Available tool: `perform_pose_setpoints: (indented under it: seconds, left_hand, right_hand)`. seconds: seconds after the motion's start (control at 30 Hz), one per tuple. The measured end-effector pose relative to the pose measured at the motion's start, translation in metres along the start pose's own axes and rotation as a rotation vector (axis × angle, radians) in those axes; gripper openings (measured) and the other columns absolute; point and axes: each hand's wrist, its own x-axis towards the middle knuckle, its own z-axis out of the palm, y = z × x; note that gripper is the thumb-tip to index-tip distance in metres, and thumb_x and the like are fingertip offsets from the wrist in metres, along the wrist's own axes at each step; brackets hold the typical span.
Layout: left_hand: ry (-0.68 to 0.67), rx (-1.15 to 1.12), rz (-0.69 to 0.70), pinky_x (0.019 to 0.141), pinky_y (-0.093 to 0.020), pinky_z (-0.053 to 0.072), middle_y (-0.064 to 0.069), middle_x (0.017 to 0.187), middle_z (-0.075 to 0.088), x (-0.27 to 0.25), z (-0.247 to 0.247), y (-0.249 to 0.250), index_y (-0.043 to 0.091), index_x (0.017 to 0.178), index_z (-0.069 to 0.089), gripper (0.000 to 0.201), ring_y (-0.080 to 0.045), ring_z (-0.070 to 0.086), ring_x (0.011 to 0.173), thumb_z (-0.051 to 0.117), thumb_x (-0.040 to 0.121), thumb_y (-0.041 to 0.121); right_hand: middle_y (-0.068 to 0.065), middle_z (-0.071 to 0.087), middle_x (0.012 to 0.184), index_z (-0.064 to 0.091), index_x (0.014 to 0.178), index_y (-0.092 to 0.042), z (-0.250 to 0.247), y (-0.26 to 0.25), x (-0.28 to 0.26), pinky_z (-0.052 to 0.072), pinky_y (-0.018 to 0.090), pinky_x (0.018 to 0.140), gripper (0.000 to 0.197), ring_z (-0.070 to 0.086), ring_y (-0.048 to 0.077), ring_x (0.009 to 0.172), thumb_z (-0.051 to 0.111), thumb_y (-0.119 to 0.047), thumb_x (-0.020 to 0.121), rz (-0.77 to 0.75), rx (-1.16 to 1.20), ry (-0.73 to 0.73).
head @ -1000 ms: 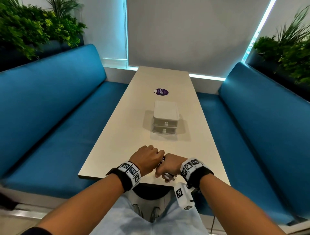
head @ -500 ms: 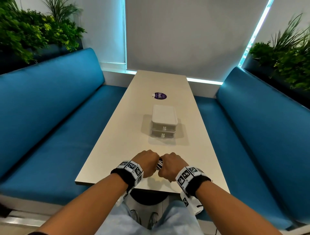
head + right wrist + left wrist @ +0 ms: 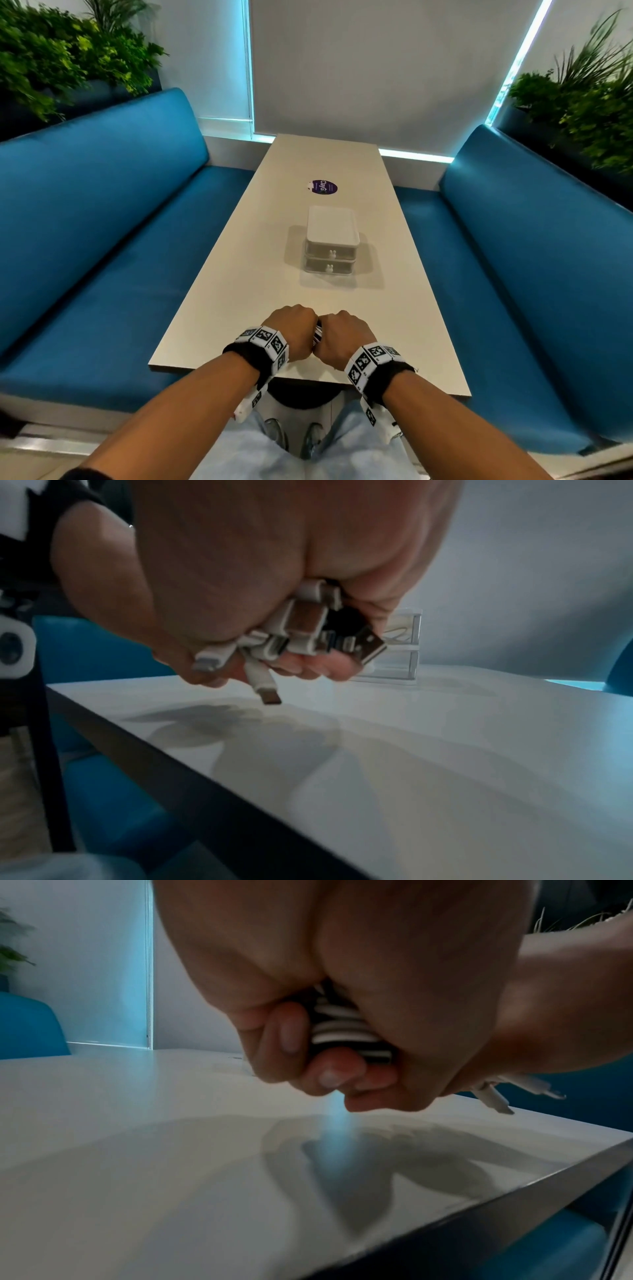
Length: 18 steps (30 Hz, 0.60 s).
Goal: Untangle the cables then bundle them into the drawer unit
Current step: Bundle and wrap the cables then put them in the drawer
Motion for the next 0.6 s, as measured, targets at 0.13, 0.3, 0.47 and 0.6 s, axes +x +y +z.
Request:
perform_pose_setpoints:
  seconds: [0.13,0.3,0.47,0.6]
  left_hand:
    - [-0.037,-0.074,-0.003,0.057,-0.029,0.043,0.003,0.068,0.053,0.003,0.01,-0.001,0.02,0.073,0.054,0.006,-0.023,0.055,0.062,0.059,0.074,0.018]
    - [-0.048,-0.174,-0.005,0.057,-0.029,0.046,0.003,0.066,0.055,0.01,0.016,-0.001,0.021,0.071,0.054,0.007,-0.023,0.06,0.065,0.059,0.074,0.018]
    - [-0.116,-0.248,-0.015,0.061,-0.032,0.052,0.001,0.072,0.06,0.013,0.021,-0.004,0.019,0.076,0.058,0.011,-0.023,0.063,0.069,0.067,0.074,0.023]
    - [-0.101,-0.247,-0.021,0.064,-0.032,0.054,0.002,0.074,0.064,0.02,0.022,-0.008,0.02,0.078,0.061,0.017,-0.022,0.065,0.071,0.074,0.07,0.027]
  right_hand:
    - [0.007,0.066,0.089,0.063,0.097,-0.02,0.008,0.004,-0.002,0.044,0.032,0.063,0.023,0.064,0.029,0.078,0.056,-0.036,0.083,-0.042,-0.042,0.009]
    - [0.009,0.065,0.089,0.061,0.102,-0.018,0.01,0.008,0.003,0.046,0.033,0.062,0.025,0.064,0.031,0.075,0.057,-0.035,0.083,-0.077,-0.106,0.011]
    - [0.01,0.065,0.089,0.06,0.102,-0.016,0.013,0.009,0.008,0.042,0.032,0.06,0.025,0.064,0.033,0.075,0.057,-0.031,0.083,-0.132,-0.152,-0.021]
    - [0.009,0.066,0.09,0.059,0.105,-0.017,0.012,0.013,0.016,0.042,0.032,0.062,0.027,0.064,0.033,0.077,0.058,-0.032,0.083,-0.133,-0.138,-0.035]
